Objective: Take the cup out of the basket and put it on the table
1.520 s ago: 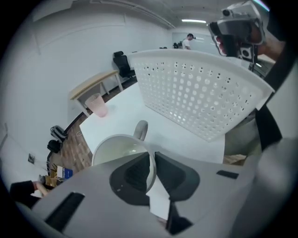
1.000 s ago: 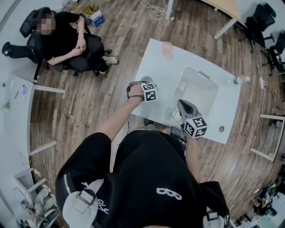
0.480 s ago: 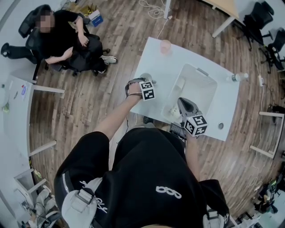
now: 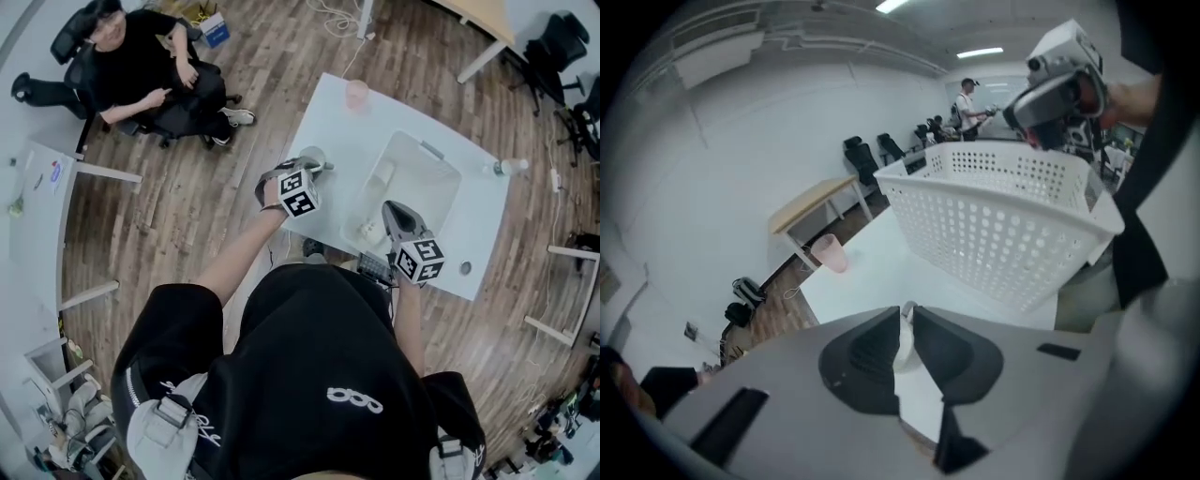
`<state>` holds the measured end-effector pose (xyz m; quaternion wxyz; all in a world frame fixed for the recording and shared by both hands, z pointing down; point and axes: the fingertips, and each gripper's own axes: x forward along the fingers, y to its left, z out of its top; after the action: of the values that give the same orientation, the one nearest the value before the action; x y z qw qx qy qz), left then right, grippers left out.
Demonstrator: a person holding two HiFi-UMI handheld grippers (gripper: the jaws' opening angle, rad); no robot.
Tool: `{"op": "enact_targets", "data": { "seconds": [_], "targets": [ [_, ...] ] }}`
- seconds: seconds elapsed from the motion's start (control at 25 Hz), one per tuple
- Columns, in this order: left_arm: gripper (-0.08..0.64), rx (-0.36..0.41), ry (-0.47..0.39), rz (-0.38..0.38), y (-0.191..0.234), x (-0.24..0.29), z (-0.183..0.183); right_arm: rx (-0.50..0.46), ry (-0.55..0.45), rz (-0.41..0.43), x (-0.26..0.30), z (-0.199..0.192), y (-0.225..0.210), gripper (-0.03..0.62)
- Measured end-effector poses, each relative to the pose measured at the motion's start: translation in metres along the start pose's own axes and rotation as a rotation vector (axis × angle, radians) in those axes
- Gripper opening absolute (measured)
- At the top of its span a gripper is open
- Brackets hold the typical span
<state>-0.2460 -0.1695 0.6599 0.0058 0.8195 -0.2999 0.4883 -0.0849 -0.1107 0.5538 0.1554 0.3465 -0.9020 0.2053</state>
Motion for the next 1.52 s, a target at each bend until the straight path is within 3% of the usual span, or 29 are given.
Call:
{"op": "enact_targets", "data": {
  "seconds": [0.2,0.44,0.64,0.96,1.52],
  "targets": [
    [0.017,-0.222,-0.208,0.02,-0.003,-0.056,0.027,-0.018,-0.012,0.029,-0.001,0.007,0.004,0.026],
    [0.009,-0.48,-0.538,-0.039,-0.022,-0.113,0.081,-0.019,-0.026,0.054,-0.018,0.008,0.001,0.026],
    [0.009,-0.552,-0.693,-0.061,-0.041,-0.134,0.129,-0.018,-0.037,0.073,-0.043,0.008,-0.012,0.026],
    [0.008,-0.556,-0.709,-0.06,-0.079,-0.118,0.186,-0.015,-0.035,0.121,-0.09,0.0,-0.045,0.026],
    [0.009,-0.572,-0.68,-0.046,-0.113,-0.085,0.237,0.019,-0.059,0.123,-0.145,-0.011,-0.102,0.026]
  ]
}}
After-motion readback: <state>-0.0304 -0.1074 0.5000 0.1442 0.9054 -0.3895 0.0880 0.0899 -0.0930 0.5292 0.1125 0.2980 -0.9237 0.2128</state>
